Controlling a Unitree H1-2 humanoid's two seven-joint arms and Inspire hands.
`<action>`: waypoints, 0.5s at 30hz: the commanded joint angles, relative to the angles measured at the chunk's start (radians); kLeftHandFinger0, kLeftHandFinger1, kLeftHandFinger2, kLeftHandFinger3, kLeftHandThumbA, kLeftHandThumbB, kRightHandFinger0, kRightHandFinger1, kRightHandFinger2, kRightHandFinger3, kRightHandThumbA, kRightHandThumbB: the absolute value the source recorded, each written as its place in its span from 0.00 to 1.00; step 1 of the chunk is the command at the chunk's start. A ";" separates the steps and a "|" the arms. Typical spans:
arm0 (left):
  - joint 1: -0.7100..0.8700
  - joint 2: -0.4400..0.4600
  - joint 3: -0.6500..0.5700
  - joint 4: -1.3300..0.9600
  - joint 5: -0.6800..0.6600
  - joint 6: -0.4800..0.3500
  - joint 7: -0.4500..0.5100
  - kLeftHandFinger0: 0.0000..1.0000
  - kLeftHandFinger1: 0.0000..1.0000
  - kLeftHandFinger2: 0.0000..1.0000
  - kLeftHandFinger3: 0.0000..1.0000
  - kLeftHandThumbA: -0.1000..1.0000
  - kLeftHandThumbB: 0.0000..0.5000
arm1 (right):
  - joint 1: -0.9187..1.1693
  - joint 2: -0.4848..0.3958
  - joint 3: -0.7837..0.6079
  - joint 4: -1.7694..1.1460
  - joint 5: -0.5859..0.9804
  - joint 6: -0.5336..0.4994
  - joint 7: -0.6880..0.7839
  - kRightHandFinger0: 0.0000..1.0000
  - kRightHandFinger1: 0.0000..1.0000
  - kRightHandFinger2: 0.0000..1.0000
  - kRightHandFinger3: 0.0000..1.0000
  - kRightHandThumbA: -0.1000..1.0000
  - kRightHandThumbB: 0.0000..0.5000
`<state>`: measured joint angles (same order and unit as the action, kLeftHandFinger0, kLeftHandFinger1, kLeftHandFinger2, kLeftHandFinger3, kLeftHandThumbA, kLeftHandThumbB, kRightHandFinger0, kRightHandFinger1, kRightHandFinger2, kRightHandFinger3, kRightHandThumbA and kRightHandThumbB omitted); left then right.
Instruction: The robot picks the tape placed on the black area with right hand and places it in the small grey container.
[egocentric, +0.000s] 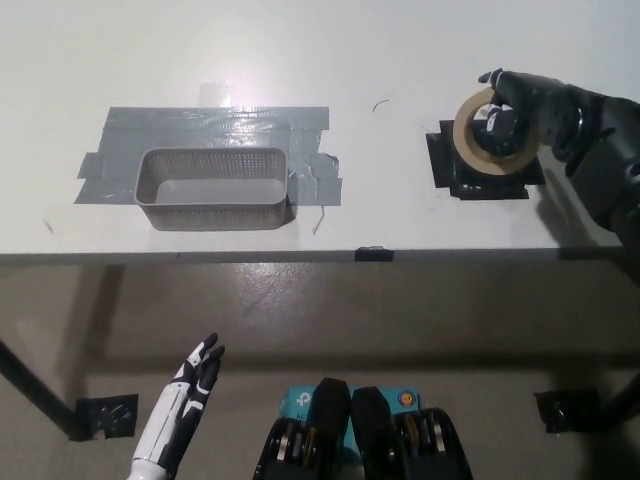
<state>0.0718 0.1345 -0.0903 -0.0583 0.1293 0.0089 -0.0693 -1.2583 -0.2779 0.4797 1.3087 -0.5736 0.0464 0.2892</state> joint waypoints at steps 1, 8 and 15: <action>-0.006 0.007 0.005 -0.024 -0.010 -0.010 -0.010 1.00 1.00 1.00 1.00 0.98 0.06 | -0.048 -0.024 -0.059 -0.012 0.088 -0.008 0.141 1.00 1.00 1.00 1.00 0.72 1.00; -0.005 0.005 0.007 -0.027 -0.007 -0.012 -0.006 1.00 1.00 1.00 1.00 0.98 0.03 | -0.050 -0.087 -0.448 -0.174 0.431 0.110 0.278 1.00 1.00 1.00 1.00 0.91 0.95; -0.005 0.012 0.008 -0.024 -0.004 -0.007 -0.008 1.00 1.00 1.00 1.00 0.97 0.01 | -0.103 -0.161 -0.663 -0.452 0.565 0.195 0.285 1.00 1.00 1.00 1.00 1.00 0.98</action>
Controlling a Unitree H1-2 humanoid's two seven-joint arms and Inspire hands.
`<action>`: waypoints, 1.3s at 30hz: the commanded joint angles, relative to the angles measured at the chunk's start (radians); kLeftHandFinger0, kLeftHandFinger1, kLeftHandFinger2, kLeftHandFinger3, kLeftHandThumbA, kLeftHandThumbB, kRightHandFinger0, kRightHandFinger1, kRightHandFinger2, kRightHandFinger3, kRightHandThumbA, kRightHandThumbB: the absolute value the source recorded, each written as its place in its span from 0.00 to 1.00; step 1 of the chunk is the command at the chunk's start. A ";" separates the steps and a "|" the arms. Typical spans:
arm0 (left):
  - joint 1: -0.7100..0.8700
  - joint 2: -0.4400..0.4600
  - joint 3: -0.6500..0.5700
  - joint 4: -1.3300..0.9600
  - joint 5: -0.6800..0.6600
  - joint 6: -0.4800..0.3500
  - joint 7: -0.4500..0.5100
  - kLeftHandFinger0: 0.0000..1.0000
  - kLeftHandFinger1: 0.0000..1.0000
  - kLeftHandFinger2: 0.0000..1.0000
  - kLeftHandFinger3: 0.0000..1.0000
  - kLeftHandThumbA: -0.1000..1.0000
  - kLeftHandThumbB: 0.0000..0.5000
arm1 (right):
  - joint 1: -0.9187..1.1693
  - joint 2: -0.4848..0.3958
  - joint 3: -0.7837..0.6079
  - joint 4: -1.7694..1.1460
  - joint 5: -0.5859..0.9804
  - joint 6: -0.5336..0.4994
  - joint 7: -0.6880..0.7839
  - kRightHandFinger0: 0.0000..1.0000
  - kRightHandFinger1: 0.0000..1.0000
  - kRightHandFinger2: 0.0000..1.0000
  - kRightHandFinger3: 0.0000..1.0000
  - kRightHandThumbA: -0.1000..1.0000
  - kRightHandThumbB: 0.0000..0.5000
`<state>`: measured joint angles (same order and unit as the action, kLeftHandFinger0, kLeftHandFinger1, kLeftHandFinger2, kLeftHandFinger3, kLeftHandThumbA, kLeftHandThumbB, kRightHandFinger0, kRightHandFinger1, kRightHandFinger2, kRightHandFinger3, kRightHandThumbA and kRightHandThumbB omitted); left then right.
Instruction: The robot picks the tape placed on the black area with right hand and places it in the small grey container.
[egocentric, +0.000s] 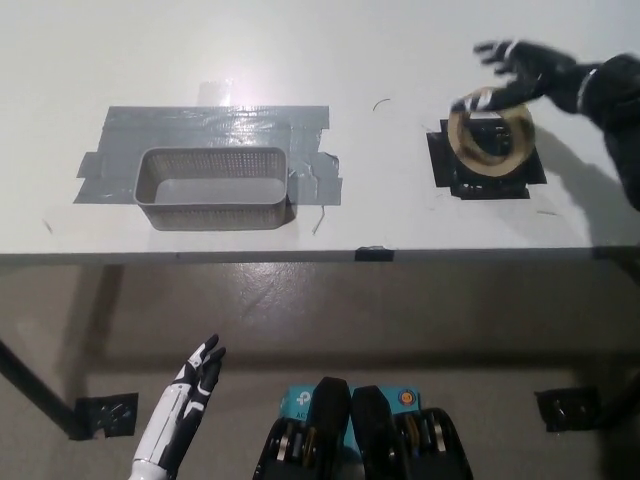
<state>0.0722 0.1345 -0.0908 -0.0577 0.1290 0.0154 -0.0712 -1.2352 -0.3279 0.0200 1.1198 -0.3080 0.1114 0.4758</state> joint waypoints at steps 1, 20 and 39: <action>-0.003 0.012 0.009 -0.022 -0.006 -0.018 -0.006 1.00 1.00 1.00 1.00 0.97 0.01 | -0.125 -0.111 -0.228 -0.312 0.312 0.143 0.091 1.00 1.00 1.00 1.00 1.00 0.92; 0.002 0.009 0.008 -0.010 -0.004 -0.022 -0.003 1.00 1.00 1.00 1.00 1.00 0.00 | 0.018 -0.186 0.116 -0.509 0.054 0.114 0.110 1.00 1.00 1.00 1.00 1.00 1.00; 0.003 0.007 0.006 -0.018 -0.009 -0.009 -0.011 1.00 1.00 1.00 1.00 0.99 0.00 | -0.037 -0.053 0.460 -0.107 -0.135 0.036 -0.031 1.00 1.00 1.00 1.00 1.00 1.00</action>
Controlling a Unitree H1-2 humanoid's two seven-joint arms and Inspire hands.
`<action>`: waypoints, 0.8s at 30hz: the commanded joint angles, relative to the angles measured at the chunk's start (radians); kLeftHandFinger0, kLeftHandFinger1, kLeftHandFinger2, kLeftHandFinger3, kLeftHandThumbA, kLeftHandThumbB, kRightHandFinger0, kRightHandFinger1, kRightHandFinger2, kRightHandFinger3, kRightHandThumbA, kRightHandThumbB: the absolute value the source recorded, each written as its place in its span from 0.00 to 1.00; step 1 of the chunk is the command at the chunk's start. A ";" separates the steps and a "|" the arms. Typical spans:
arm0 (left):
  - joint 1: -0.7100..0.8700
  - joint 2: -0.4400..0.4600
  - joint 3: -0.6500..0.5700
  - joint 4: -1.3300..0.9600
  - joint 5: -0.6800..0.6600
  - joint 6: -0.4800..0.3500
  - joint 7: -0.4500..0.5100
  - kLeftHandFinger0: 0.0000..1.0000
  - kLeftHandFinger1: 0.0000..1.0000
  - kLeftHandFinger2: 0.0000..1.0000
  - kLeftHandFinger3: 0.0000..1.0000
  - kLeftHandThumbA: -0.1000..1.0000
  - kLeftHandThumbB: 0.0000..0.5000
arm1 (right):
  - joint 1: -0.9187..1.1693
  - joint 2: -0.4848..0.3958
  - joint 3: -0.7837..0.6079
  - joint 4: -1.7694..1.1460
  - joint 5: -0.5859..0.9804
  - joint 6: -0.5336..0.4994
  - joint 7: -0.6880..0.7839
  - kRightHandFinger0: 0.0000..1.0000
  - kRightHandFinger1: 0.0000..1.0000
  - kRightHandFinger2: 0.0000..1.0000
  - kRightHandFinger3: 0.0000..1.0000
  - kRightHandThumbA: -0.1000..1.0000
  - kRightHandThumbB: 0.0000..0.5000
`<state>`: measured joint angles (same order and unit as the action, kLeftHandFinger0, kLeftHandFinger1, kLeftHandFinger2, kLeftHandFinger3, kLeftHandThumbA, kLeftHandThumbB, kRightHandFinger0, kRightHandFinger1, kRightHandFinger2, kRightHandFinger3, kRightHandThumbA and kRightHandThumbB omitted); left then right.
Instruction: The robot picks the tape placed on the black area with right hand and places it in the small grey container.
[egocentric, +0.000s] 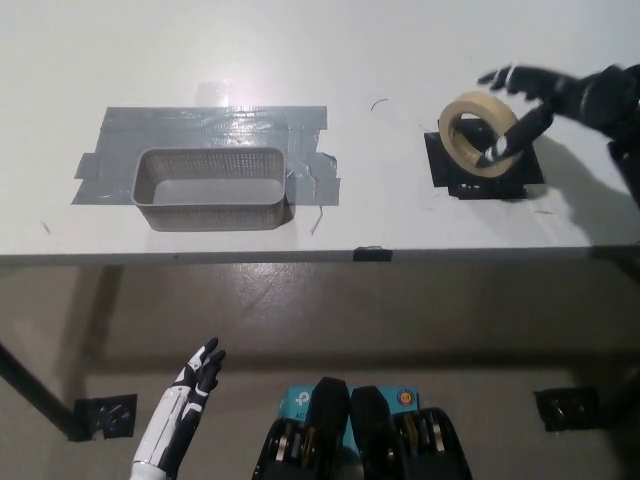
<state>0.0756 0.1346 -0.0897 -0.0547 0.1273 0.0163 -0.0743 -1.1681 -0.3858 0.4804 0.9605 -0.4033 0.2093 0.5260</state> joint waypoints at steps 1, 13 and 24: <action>-0.003 0.009 0.005 -0.017 -0.009 -0.014 -0.010 1.00 1.00 1.00 1.00 0.98 0.00 | -0.116 0.013 0.006 0.081 -0.051 -0.058 -0.094 1.00 1.00 1.00 1.00 1.00 1.00; -0.011 0.008 0.009 -0.016 -0.019 -0.026 -0.010 1.00 1.00 1.00 1.00 0.97 0.00 | -0.188 0.059 0.017 0.242 -0.078 -0.103 -0.224 1.00 1.00 1.00 1.00 0.96 1.00; -0.009 0.001 0.003 -0.019 -0.013 -0.032 -0.005 0.98 1.00 1.00 1.00 0.98 0.02 | -0.116 0.129 0.056 0.342 -0.129 -0.223 -0.483 0.19 0.32 0.41 0.59 0.08 0.60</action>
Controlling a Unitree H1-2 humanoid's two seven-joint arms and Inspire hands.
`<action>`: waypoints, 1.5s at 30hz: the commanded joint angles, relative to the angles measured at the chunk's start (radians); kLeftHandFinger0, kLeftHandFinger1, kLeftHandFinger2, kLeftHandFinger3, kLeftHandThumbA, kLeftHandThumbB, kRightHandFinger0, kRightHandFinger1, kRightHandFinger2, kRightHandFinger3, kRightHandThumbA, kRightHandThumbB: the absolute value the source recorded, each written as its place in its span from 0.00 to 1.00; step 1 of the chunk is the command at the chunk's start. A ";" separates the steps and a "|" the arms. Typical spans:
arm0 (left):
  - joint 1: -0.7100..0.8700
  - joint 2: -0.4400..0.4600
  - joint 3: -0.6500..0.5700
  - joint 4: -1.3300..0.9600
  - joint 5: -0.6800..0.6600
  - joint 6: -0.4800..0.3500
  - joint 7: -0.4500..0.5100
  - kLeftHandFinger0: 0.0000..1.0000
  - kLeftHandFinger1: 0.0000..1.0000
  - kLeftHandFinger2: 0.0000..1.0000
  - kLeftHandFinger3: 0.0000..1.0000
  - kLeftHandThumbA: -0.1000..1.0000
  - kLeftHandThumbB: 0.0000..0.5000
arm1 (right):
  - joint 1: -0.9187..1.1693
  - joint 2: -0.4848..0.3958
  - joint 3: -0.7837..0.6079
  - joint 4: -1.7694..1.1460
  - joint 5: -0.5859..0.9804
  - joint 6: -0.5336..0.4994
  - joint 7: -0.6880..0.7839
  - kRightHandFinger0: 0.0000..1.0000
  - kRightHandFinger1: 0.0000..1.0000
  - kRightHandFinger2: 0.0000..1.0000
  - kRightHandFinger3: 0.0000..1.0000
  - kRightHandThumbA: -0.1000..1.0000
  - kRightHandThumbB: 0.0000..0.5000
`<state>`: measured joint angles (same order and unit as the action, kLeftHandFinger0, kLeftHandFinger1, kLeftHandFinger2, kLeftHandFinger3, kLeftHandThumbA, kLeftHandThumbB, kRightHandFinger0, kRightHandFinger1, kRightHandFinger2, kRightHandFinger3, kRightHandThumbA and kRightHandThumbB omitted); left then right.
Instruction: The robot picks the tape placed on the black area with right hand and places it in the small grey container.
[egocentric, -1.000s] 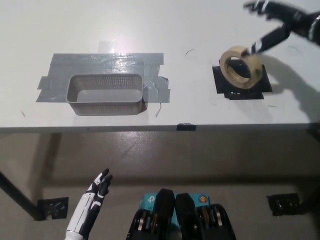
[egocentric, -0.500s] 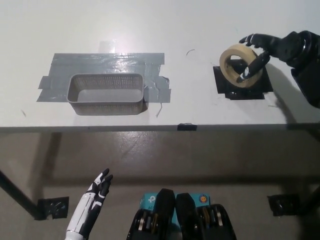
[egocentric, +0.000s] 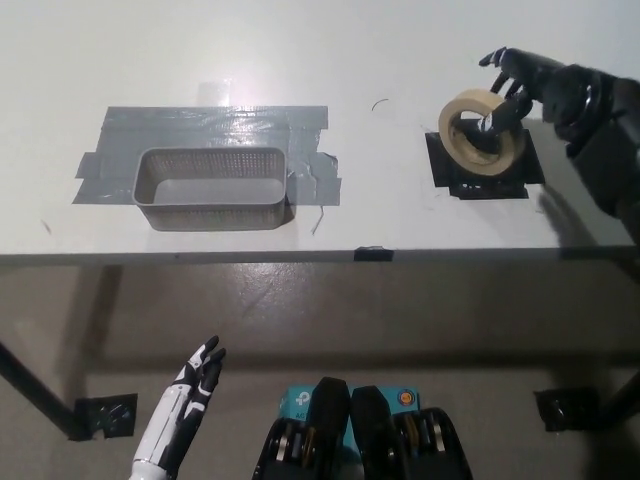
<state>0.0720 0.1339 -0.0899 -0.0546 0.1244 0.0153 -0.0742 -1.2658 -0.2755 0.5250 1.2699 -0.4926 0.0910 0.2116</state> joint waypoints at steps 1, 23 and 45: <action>-0.007 0.002 0.005 -0.020 -0.010 -0.031 -0.005 0.98 1.00 1.00 1.00 0.97 0.02 | -0.018 0.021 0.012 0.040 -0.039 -0.108 -0.171 0.16 0.31 0.40 0.53 0.07 0.58; -0.033 0.025 -0.004 -0.017 0.013 -0.041 -0.009 0.83 0.96 1.00 1.00 0.94 0.02 | -0.070 0.046 -0.105 -0.034 0.020 -0.279 -0.295 0.15 0.68 0.95 1.00 0.00 0.25; -0.022 0.027 -0.031 -0.036 0.034 -0.046 -0.017 0.83 0.95 1.00 1.00 0.91 0.01 | -0.120 0.481 0.023 -0.070 -0.106 -0.269 -0.378 0.00 0.49 0.90 0.98 0.00 0.37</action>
<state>0.0520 0.1484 -0.1088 -0.0572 0.1389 0.0048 -0.0793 -1.2989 0.2003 0.5351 1.1515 -0.5597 -0.1476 -0.0882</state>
